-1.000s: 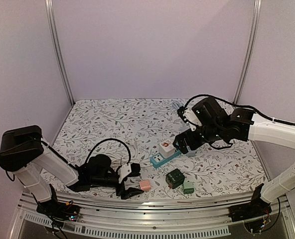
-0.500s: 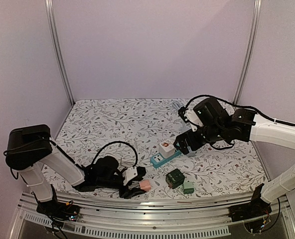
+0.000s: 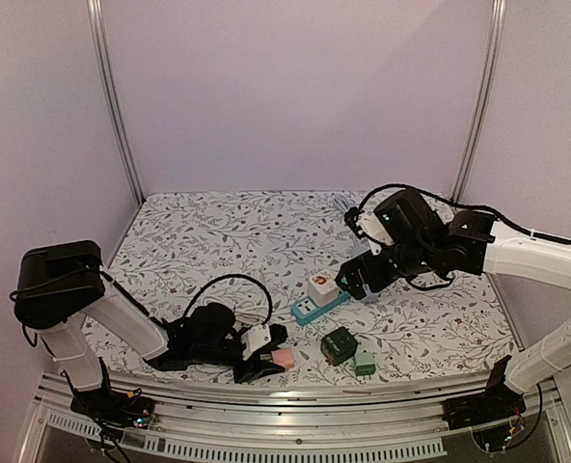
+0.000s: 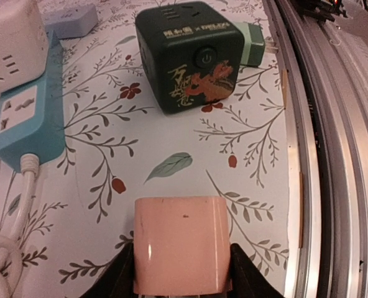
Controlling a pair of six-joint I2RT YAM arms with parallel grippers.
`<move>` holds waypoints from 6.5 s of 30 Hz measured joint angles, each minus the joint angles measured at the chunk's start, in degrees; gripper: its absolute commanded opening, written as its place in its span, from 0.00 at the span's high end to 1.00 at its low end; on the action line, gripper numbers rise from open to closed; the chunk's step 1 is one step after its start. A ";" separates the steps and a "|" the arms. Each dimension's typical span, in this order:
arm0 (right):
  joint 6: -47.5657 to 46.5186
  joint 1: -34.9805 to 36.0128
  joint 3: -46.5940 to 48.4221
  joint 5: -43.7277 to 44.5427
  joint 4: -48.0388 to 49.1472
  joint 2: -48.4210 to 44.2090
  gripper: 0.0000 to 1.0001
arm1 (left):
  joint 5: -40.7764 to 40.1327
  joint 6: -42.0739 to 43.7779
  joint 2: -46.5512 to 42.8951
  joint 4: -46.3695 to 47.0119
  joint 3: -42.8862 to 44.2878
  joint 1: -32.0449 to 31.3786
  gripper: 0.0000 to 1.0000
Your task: Insert the plug
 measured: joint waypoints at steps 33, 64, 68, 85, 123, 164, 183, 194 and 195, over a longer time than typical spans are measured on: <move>0.79 0.00 4.33 -3.43 -6.36 -2.25 0.01 | -16.35 2.97 -12.02 12.81 0.59 -0.42 1.00; -2.69 0.15 20.92 -27.30 -13.73 13.64 0.04 | -20.72 15.58 -2.03 33.57 -4.98 -0.76 1.00; -1.70 1.25 20.92 -29.57 -11.04 15.80 0.10 | -19.34 14.27 -4.96 33.92 -5.86 -0.79 1.00; 3.02 3.34 22.05 -33.05 -4.09 22.16 0.35 | -15.96 12.33 -6.56 33.92 -6.75 -0.87 1.00; 11.02 5.25 17.59 -34.16 6.47 23.19 0.61 | -15.80 8.81 -9.97 34.01 -7.80 -0.87 1.00; -10.71 6.34 35.85 -11.52 -18.53 23.47 1.00 | -14.71 11.45 -8.22 35.08 -7.85 -1.09 0.01; -54.95 6.34 47.39 -5.75 -31.80 32.48 1.00 | -19.28 12.94 -8.13 35.10 -7.87 -1.09 0.01; -68.54 5.51 59.06 -8.83 -40.33 43.17 1.00 | -34.01 10.62 -8.15 35.08 -7.87 1.46 0.01; -69.46 5.49 59.30 -8.85 -40.63 43.65 1.00 | -36.20 9.88 -8.15 35.08 -7.87 2.23 0.01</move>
